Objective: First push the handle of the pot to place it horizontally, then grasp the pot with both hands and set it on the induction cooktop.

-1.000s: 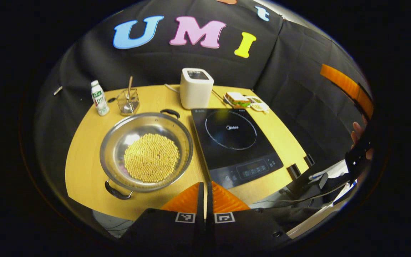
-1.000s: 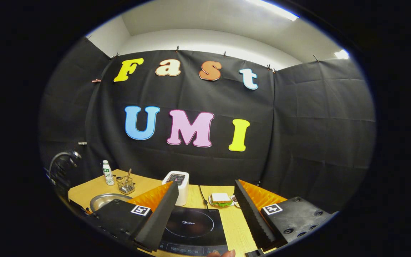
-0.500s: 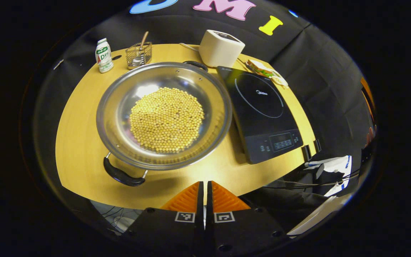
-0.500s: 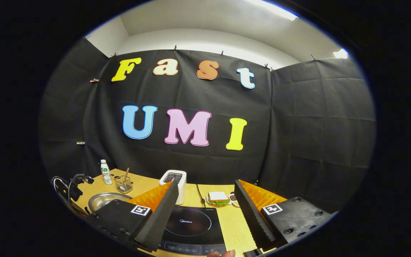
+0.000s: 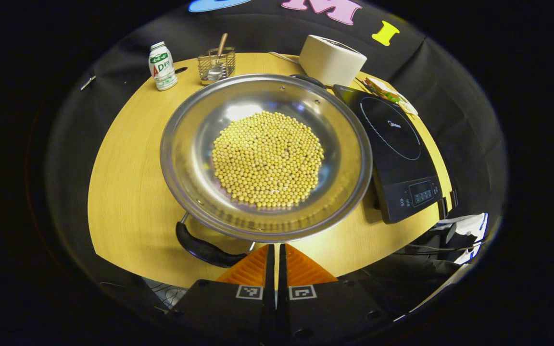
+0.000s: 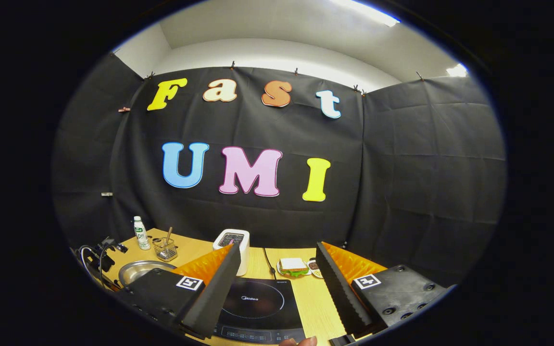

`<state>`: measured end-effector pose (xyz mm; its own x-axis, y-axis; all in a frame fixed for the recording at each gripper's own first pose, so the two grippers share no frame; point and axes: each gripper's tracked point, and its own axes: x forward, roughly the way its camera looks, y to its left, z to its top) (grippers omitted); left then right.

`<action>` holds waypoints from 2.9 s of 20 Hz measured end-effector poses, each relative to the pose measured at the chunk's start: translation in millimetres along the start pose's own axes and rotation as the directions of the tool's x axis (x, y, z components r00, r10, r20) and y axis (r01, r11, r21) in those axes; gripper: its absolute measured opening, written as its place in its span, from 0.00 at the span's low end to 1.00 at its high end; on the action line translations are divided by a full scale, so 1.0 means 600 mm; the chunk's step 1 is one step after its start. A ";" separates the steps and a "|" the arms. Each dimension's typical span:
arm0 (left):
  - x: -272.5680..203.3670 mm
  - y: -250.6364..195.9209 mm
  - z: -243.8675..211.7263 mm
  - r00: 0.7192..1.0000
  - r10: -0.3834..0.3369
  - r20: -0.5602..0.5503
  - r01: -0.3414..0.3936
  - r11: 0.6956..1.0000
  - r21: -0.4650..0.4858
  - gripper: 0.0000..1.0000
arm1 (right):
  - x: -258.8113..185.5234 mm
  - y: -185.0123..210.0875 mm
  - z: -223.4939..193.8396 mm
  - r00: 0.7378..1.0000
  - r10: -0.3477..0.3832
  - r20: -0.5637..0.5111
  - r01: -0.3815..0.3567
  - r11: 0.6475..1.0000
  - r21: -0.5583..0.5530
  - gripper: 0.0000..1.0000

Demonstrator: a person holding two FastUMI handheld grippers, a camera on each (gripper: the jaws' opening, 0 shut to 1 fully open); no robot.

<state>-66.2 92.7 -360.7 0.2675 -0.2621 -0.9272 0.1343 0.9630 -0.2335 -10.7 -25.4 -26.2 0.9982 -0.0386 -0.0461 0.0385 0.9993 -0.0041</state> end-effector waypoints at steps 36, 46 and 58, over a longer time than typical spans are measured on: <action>0.032 0.343 0.168 0.947 0.316 0.064 -0.284 0.912 -0.297 0.05 | 0.060 0.020 -0.038 0.998 -0.027 -0.058 0.025 0.999 -0.039 0.98; 0.020 0.359 0.191 0.921 0.354 0.161 -0.301 0.910 -0.285 0.05 | 0.067 0.048 -0.073 0.993 -0.003 -0.122 -0.002 0.999 -0.041 0.98; -0.108 0.331 0.229 0.788 0.297 0.540 -0.212 0.953 -0.216 0.12 | 0.121 0.218 -0.165 0.942 0.203 -0.268 -0.203 0.979 0.027 0.98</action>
<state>74.5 292.6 -306.8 0.7656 0.0461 -0.6417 -0.1344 0.9869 -0.0895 62.3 102.1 -128.9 0.9357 0.1655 -0.3116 -0.1637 0.9860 0.0322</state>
